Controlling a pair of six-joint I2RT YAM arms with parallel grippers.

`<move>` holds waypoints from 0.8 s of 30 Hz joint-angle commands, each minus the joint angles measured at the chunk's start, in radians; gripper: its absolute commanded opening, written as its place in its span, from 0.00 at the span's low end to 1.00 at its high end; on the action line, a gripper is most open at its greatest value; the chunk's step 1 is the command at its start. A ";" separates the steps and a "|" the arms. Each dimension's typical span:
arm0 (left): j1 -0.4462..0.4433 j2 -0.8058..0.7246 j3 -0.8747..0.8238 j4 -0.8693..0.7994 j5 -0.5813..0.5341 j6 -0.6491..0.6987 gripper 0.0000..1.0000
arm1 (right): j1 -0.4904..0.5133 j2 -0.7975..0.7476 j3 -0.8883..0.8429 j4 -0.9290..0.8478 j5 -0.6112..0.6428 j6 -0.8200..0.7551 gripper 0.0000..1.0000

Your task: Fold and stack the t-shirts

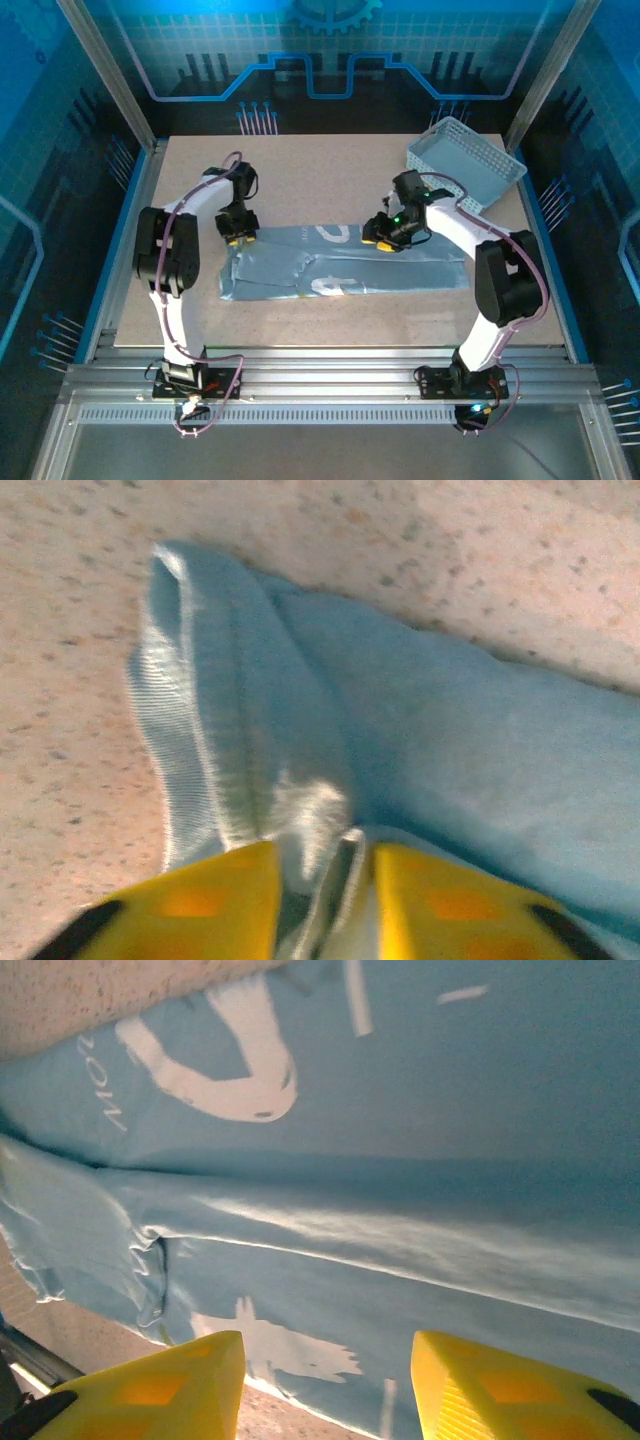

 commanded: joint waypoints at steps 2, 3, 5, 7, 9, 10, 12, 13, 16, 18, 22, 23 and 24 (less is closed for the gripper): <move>-0.065 -0.192 -0.052 -0.065 -0.104 -0.093 0.44 | -0.097 -0.045 -0.019 -0.067 0.050 -0.074 0.48; -0.079 -0.227 -0.077 -0.062 -0.069 -0.140 0.43 | -0.121 -0.045 -0.021 -0.076 0.059 -0.087 0.48; -0.105 -0.265 -0.126 -0.040 0.021 -0.245 0.42 | -0.161 -0.030 -0.021 -0.100 0.086 -0.109 0.47; -0.127 -0.276 -0.185 0.018 0.116 -0.355 0.41 | -0.198 -0.007 -0.014 -0.124 0.118 -0.122 0.46; -0.139 -0.260 -0.241 0.101 0.182 -0.461 0.40 | -0.224 0.025 0.002 -0.152 0.153 -0.134 0.43; -0.139 -0.246 -0.255 0.124 0.195 -0.500 0.40 | -0.231 0.037 0.009 -0.164 0.173 -0.139 0.42; -0.134 -0.204 -0.283 0.183 0.225 -0.571 0.39 | -0.238 0.067 0.028 -0.194 0.226 -0.144 0.41; -0.132 -0.183 -0.286 0.200 0.230 -0.587 0.39 | -0.241 0.084 0.036 -0.209 0.242 -0.145 0.41; -0.119 -0.082 -0.259 0.218 0.239 -0.587 0.37 | -0.241 0.145 0.062 -0.262 0.273 -0.136 0.40; -0.105 -0.015 -0.210 0.205 0.238 -0.563 0.36 | -0.237 0.160 0.052 -0.274 0.276 -0.117 0.39; -0.055 0.102 -0.076 0.157 0.206 -0.491 0.36 | -0.210 0.145 0.017 -0.267 0.258 -0.065 0.40; -0.039 0.140 -0.019 0.144 0.197 -0.465 0.36 | -0.201 0.138 0.001 -0.261 0.241 -0.038 0.40; -0.024 0.184 0.047 0.131 0.193 -0.434 0.36 | -0.190 0.130 -0.020 -0.249 0.215 -0.004 0.40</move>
